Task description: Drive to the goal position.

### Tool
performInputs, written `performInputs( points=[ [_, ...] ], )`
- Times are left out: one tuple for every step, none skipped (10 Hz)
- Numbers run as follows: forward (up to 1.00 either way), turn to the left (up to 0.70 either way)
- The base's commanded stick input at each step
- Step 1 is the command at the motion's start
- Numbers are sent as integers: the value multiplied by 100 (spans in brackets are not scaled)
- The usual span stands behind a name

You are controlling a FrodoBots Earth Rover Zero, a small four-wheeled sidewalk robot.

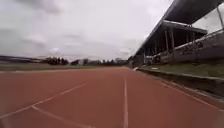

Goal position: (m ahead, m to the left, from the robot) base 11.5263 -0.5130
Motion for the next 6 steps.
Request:
performInputs(
  points=[
    [70, -8],
    [70, -11],
    [70, -11],
    [70, -4],
    [70, 0],
    [70, -1]
  ],
)
